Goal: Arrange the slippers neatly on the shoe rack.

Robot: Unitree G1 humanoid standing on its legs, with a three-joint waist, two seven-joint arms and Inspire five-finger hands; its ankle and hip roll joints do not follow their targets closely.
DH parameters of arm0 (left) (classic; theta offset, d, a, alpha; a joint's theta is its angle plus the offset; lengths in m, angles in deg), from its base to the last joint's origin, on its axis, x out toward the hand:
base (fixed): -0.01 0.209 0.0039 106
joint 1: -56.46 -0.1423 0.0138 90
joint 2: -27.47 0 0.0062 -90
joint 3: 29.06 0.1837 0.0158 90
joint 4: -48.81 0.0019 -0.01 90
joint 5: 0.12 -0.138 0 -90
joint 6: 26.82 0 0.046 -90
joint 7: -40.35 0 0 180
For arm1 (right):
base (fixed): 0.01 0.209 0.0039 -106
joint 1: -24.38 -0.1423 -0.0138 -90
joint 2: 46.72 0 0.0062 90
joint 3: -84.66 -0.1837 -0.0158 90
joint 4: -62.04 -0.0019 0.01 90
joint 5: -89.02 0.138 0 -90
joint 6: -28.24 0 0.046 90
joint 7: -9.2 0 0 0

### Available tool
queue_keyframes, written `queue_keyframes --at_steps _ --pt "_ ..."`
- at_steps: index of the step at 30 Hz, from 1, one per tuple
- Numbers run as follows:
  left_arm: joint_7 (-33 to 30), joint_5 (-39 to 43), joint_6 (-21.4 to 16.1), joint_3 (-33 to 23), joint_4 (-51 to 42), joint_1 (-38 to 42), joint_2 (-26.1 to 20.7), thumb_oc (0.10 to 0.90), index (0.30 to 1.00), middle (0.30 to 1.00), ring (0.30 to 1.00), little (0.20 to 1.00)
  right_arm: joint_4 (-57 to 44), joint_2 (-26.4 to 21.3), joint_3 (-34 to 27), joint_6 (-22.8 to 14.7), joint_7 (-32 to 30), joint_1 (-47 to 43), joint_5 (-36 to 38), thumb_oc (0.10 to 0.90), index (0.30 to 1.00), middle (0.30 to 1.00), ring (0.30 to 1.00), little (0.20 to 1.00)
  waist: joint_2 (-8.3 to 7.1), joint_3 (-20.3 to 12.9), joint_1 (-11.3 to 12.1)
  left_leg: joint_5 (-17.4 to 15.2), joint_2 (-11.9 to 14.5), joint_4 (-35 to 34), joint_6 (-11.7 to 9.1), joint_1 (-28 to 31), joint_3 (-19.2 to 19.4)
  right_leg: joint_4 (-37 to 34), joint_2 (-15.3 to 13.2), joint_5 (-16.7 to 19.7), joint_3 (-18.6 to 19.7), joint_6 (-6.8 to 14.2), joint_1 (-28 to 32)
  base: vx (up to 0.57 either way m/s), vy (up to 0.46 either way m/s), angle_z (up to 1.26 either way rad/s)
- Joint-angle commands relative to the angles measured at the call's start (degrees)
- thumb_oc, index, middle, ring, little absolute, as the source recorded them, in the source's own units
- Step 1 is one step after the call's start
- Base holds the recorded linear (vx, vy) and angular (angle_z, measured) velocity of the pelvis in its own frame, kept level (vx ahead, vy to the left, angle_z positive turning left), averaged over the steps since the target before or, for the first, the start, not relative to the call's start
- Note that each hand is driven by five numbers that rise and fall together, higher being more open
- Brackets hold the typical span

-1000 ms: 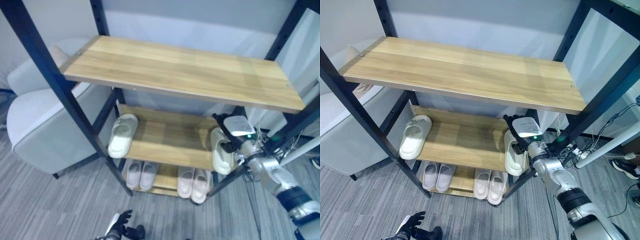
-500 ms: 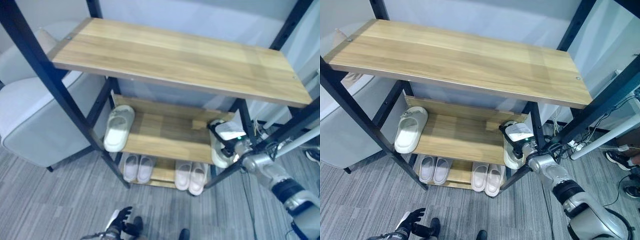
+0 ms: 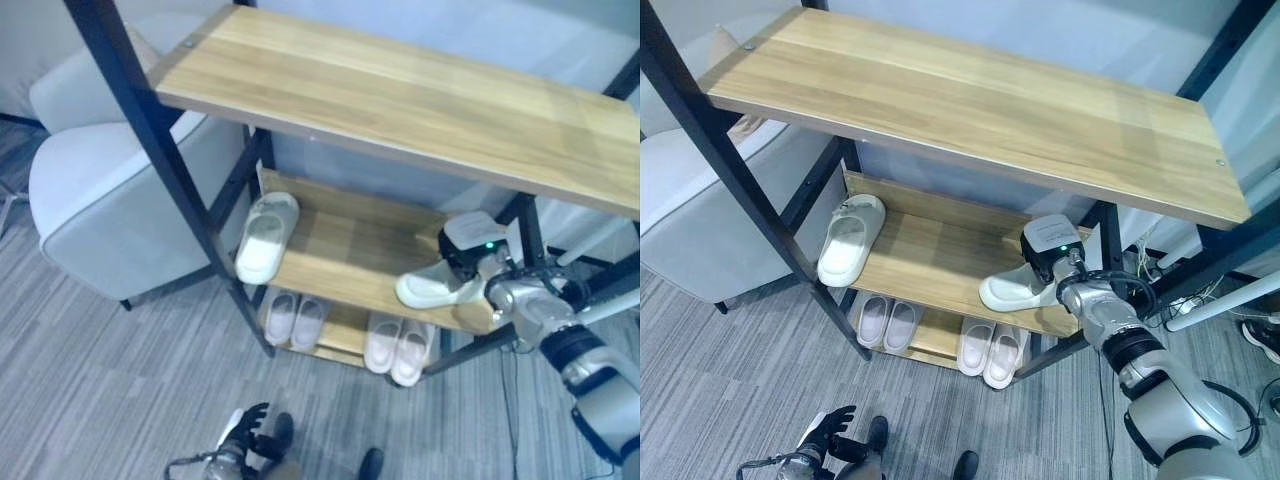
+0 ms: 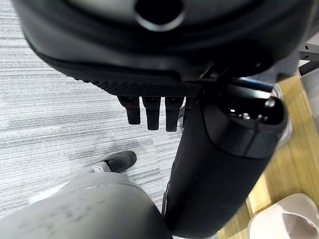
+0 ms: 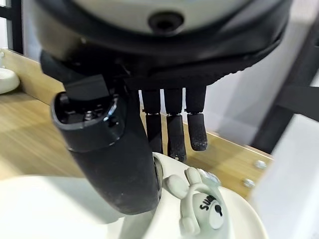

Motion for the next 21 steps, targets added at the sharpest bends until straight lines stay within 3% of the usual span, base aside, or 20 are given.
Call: queue_keyframes --at_steps 1,21 --pt "-1.1 -0.1 -1.0 3.0 2.5 1.4 1.8 0.8 0.9 0.9 0.9 0.9 -2.7 -2.3 -4.2 0.8 -3.0 -5.9 2.6 0.4 0.3 0.3 0.3 0.3 -1.67 -0.3 1.4 -9.2 -2.0 -0.4 -0.1 5.9 1.3 0.5 -2.8 -3.3 1.2 4.5 1.6 0.0 0.0 0.0" --pt "-2.0 0.0 -2.6 3.5 1.0 0.8 0.9 0.8 0.9 0.9 0.9 0.9 -13.4 2.7 -2.5 -4.2 -6.5 -9.1 2.9 0.4 0.3 0.3 0.3 0.3 -2.29 0.4 5.0 -9.1 -2.0 -0.4 -0.3 5.7 -0.2 0.6 -3.0 -3.5 -0.8 4.3 2.2 0.01 -0.004 0.04"
